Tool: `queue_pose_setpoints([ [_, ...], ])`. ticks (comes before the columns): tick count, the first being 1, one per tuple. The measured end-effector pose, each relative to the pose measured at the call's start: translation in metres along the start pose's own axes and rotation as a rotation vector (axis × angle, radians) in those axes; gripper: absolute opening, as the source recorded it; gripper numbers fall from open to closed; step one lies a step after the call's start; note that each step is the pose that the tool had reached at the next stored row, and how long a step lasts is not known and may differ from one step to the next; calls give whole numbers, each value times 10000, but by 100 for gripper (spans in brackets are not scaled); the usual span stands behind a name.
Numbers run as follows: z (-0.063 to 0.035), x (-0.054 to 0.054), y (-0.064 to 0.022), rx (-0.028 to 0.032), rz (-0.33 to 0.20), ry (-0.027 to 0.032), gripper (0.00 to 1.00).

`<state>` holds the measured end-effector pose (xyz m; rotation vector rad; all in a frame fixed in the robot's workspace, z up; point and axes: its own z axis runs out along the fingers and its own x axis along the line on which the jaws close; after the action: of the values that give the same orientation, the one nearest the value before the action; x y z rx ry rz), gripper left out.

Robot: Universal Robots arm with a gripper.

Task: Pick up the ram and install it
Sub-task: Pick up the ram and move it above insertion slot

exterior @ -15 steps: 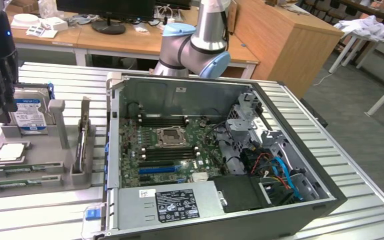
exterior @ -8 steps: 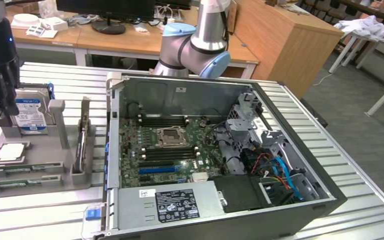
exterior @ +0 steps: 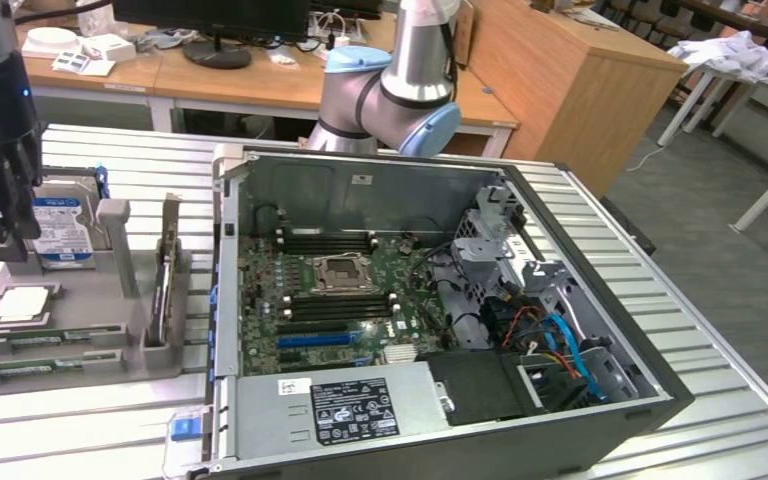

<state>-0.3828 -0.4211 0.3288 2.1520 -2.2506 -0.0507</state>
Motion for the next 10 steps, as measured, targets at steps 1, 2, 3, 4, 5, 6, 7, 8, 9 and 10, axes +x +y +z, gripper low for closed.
queue_pose_setpoints([
  [1, 10, 0, 0, -1, -2, 0, 36],
  [2, 20, 0, -1, 0, -3, -1, 36],
  [3, 29, 0, -1, -1, -5, -3, 36],
  [4, 39, 0, -1, -1, -6, -5, 36],
  [5, 48, 0, -2, -1, -8, -6, 36],
  [6, 57, 0, -2, -2, -9, -7, 36],
  [7, 65, 0, -2, -1, -11, -8, 36],
  [8, 71, 0, -3, -1, -13, -9, 36],
  [9, 76, 0, -3, -2, -15, -9, 36],
  [10, 83, 0, -3, -1, -17, -10, 36],
])
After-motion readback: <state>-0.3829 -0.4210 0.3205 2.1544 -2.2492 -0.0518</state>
